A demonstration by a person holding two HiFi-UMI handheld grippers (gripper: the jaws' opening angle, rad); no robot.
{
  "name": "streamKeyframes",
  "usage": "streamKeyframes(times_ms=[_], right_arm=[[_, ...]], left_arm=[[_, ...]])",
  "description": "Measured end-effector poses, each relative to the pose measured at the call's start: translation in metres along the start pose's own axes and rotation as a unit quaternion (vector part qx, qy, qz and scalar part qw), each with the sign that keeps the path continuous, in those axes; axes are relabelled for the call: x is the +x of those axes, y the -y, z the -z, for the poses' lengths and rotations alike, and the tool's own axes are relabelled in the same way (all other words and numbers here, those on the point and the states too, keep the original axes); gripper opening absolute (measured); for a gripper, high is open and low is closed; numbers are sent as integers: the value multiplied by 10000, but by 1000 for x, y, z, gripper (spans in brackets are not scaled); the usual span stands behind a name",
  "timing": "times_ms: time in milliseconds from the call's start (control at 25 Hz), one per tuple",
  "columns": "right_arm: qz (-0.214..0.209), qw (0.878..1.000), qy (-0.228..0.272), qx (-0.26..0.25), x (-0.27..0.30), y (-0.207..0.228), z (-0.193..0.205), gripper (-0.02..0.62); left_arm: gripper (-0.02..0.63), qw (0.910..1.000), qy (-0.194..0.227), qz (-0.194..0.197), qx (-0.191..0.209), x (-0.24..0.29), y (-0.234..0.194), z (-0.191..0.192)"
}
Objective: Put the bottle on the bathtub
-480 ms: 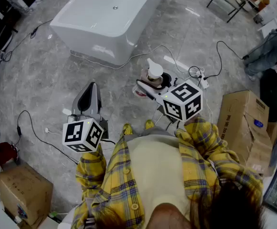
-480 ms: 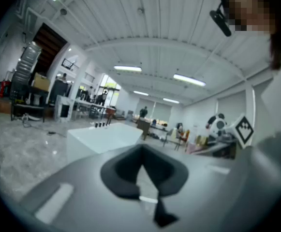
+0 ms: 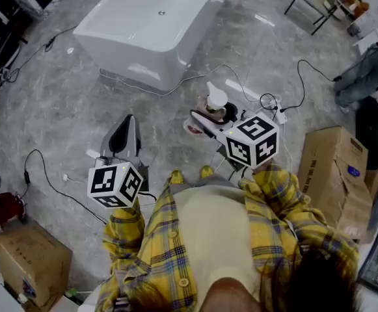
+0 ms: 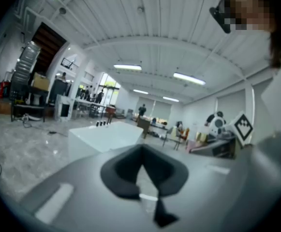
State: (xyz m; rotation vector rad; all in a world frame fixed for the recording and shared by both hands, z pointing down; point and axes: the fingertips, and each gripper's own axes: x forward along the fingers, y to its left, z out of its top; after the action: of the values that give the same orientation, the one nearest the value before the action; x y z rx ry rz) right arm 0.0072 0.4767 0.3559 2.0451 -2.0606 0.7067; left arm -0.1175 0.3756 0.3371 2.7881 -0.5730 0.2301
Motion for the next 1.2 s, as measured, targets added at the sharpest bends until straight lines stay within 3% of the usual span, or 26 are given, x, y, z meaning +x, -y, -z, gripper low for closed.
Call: streamKeyframes(times_ms=[280,720,1200], right_arm=[[-75,9999,-73,-38,22,-22,1,236],[-165,9998,-94,-15,50,-47,1,236],[-501,9983,-220,-191,92,-16,-20,236]], left_arm=[[8,9998,87,-140,-76,-17,-31,1],[8,9996,-164,-217,-32,-32,-63,14],[8,9985,-197,-491,-167,14,-83,8]])
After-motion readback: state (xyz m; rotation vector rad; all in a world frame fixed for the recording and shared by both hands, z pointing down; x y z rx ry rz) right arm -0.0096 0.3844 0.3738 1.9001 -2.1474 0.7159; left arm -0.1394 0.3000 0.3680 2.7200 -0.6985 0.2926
